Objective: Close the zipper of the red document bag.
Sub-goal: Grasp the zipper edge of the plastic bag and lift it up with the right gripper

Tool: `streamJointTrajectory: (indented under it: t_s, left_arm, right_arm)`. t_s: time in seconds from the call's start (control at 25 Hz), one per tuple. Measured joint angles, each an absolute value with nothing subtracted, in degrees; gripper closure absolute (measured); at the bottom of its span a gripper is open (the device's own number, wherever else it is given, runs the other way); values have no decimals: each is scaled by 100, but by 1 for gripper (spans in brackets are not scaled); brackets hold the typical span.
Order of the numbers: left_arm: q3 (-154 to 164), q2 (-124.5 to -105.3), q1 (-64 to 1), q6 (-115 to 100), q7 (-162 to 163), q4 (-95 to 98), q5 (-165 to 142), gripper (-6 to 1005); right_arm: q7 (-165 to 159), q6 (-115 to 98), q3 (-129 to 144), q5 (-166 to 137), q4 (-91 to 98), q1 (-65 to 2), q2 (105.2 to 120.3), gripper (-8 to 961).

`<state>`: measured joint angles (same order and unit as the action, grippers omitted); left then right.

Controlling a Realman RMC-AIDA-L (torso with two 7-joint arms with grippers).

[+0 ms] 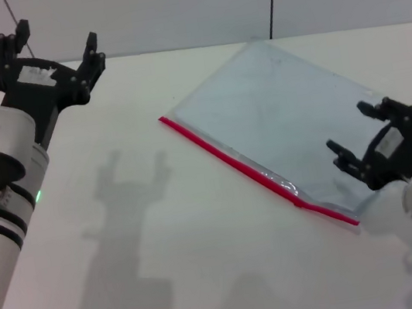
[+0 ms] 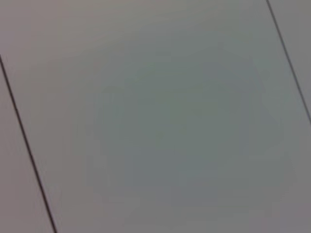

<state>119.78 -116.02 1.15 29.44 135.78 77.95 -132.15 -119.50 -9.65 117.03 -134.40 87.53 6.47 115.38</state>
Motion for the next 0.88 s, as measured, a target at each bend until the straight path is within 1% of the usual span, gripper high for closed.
streamJointTrajectory:
  t_s: [0.04,0.08,0.44,0.88]
  left_arm:
    - [11978,-11602,115,2944,13494,7795,-13146,144]
    - [11978,-11602,115,2944,13404,7794,-13073,145]
    - [11979,-11592,99,2944,13217,7746,-12824,151]
    - [11979,-11594,89,2971,13211,7685,-12814,158]
  right_arm:
    - [-11794,-1180,11604,-13439,8831,693,11577,294]
    - [-11679,-1424,11548,-13440,8899,712,11584,295]
    - [-11153,-3533,11032,-13457,9226,509,11583,297]
    - [-11284,-4208,10950,-13887,9135,310,11613,300]
